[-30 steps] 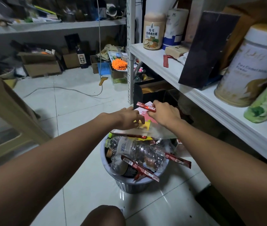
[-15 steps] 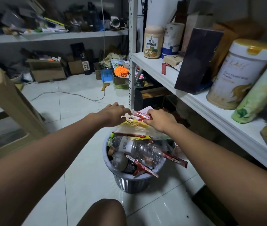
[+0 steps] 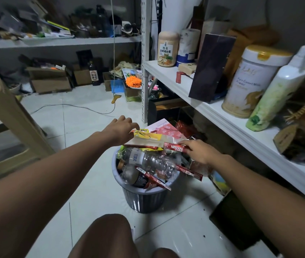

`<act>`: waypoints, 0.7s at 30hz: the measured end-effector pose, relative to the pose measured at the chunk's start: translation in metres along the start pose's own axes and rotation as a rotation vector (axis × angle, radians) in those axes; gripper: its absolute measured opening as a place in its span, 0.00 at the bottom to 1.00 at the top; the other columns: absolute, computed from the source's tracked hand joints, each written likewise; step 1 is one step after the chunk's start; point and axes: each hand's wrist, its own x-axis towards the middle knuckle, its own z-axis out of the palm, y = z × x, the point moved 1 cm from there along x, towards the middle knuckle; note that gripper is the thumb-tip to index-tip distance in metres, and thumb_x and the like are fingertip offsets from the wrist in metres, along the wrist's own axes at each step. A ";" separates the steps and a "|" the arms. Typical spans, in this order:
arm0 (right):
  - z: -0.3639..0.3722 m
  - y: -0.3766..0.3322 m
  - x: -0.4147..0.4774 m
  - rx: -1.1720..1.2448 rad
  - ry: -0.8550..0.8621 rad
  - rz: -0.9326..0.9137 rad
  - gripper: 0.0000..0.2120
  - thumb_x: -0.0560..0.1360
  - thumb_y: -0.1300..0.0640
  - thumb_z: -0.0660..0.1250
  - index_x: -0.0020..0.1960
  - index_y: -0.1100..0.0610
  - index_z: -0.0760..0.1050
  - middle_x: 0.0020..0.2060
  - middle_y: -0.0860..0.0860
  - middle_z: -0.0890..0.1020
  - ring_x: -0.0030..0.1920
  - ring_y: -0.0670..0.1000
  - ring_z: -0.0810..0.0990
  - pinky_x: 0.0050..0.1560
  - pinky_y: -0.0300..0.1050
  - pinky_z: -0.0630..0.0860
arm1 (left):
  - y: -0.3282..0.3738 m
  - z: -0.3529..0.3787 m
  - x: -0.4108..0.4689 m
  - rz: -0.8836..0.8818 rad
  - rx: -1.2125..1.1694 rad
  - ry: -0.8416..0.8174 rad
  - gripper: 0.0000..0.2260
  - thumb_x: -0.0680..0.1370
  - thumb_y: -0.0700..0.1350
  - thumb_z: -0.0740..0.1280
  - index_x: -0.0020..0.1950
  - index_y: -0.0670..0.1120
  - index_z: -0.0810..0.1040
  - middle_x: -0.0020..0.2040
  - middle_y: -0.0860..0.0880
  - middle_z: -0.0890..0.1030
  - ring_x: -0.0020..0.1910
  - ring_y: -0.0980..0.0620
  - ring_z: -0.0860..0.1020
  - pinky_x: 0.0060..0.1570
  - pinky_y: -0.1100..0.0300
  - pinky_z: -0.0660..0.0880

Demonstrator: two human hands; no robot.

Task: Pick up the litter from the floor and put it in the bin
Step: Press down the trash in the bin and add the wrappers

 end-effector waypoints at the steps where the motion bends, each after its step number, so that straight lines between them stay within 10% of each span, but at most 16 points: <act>1: 0.003 0.003 -0.003 0.016 -0.003 0.005 0.18 0.81 0.57 0.59 0.69 0.47 0.68 0.61 0.54 0.77 0.55 0.55 0.77 0.51 0.47 0.74 | 0.003 -0.002 0.000 0.005 0.007 0.015 0.16 0.81 0.46 0.58 0.69 0.52 0.69 0.64 0.45 0.72 0.65 0.44 0.65 0.62 0.52 0.63; 7: 0.020 0.011 -0.012 0.039 0.037 0.060 0.06 0.76 0.55 0.68 0.50 0.48 0.72 0.46 0.47 0.79 0.49 0.51 0.79 0.48 0.48 0.74 | 0.018 -0.004 -0.003 0.012 0.007 0.025 0.17 0.81 0.45 0.57 0.70 0.51 0.68 0.65 0.45 0.71 0.64 0.44 0.65 0.62 0.52 0.63; 21: 0.038 0.008 -0.003 0.057 0.176 0.225 0.11 0.74 0.49 0.71 0.55 0.41 0.81 0.53 0.45 0.83 0.55 0.49 0.80 0.46 0.40 0.70 | 0.005 0.033 0.003 -0.048 -0.067 -0.063 0.20 0.81 0.49 0.57 0.74 0.51 0.62 0.71 0.47 0.66 0.67 0.43 0.64 0.65 0.49 0.63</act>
